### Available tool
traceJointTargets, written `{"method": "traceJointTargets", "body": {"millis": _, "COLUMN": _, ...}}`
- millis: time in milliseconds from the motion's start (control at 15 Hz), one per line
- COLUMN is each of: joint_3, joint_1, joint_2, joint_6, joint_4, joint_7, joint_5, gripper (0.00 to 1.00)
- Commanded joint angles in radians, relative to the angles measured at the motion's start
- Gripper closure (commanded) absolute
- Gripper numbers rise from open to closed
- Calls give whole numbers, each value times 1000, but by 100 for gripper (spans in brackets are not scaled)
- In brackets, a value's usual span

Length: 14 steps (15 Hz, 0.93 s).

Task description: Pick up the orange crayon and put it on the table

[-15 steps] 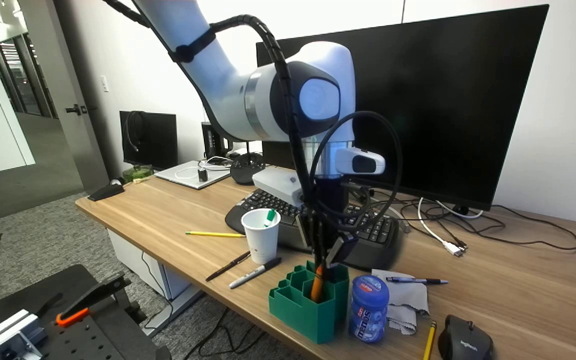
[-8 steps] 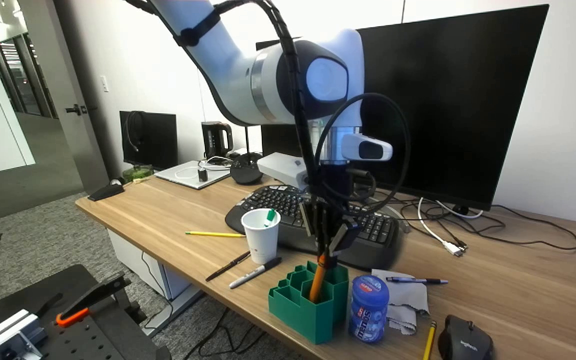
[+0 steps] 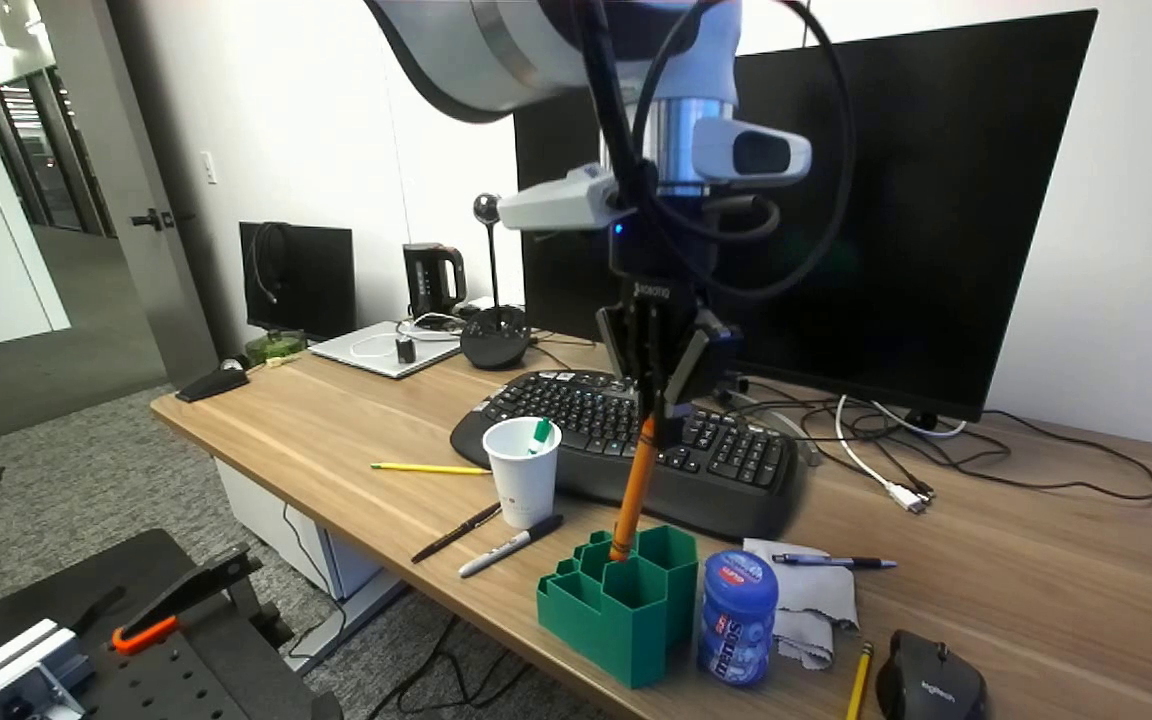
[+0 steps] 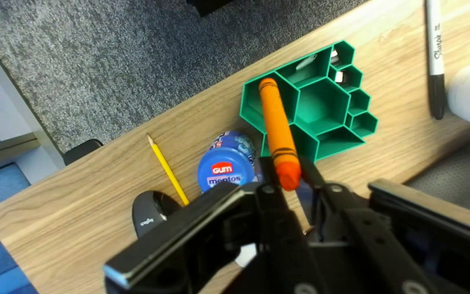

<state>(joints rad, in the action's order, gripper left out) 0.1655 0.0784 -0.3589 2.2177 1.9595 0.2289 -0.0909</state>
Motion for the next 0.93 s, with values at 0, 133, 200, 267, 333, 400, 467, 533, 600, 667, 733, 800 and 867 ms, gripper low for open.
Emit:
{"method": "traceJointTargets", "body": {"millis": 0, "joint_3": 18, "joint_1": 36, "joint_2": 38, "joint_6": -54, "joint_4": -46, "joint_7": 2, "joint_5": 22, "gripper": 96}}
{"method": "traceJointTargets", "body": {"millis": 133, "joint_3": 45, "joint_1": 52, "joint_2": -19, "joint_6": -77, "joint_4": -129, "joint_7": 55, "joint_5": -2, "gripper": 96}}
{"method": "traceJointTargets", "body": {"millis": 200, "joint_3": 59, "joint_1": 62, "joint_2": -50, "joint_6": -91, "joint_4": -168, "joint_7": 80, "joint_5": -11, "gripper": 96}}
{"method": "traceJointTargets", "body": {"millis": 267, "joint_3": 75, "joint_1": 73, "joint_2": -94, "joint_6": -101, "joint_4": -218, "joint_7": 110, "joint_5": -13, "gripper": 96}}
{"method": "traceJointTargets", "body": {"millis": 333, "joint_3": 89, "joint_1": 85, "joint_2": -131, "joint_6": -103, "joint_4": -258, "joint_7": 134, "joint_5": -9, "gripper": 96}}
{"method": "traceJointTargets", "body": {"millis": 400, "joint_3": 100, "joint_1": 96, "joint_2": -182, "joint_6": -103, "joint_4": -308, "joint_7": 157, "joint_5": -3, "gripper": 96}}
{"method": "traceJointTargets", "body": {"millis": 467, "joint_3": 111, "joint_1": 104, "joint_2": -223, "joint_6": -101, "joint_4": -346, "joint_7": 180, "joint_5": -4, "gripper": 96}}
{"method": "traceJointTargets", "body": {"millis": 533, "joint_3": 116, "joint_1": 107, "joint_2": -271, "joint_6": -101, "joint_4": -382, "joint_7": 202, "joint_5": -3, "gripper": 96}}
{"method": "traceJointTargets", "body": {"millis": 600, "joint_3": 123, "joint_1": 104, "joint_2": -311, "joint_6": -94, "joint_4": -406, "joint_7": 227, "joint_5": -12, "gripper": 96}}
{"method": "traceJointTargets", "body": {"millis": 667, "joint_3": 124, "joint_1": 98, "joint_2": -348, "joint_6": -96, "joint_4": -428, "joint_7": 244, "joint_5": -11, "gripper": 96}}
{"method": "traceJointTargets", "body": {"millis": 733, "joint_3": 124, "joint_1": 95, "joint_2": -382, "joint_6": -101, "joint_4": -452, "joint_7": 256, "joint_5": -5, "gripper": 96}}
{"method": "traceJointTargets", "body": {"millis": 800, "joint_3": 121, "joint_1": 89, "joint_2": -416, "joint_6": -98, "joint_4": -473, "joint_7": 270, "joint_5": -1, "gripper": 96}}
{"method": "traceJointTargets", "body": {"millis": 867, "joint_3": 121, "joint_1": 81, "joint_2": -448, "joint_6": -103, "joint_4": -496, "joint_7": 281, "joint_5": 0, "gripper": 96}}
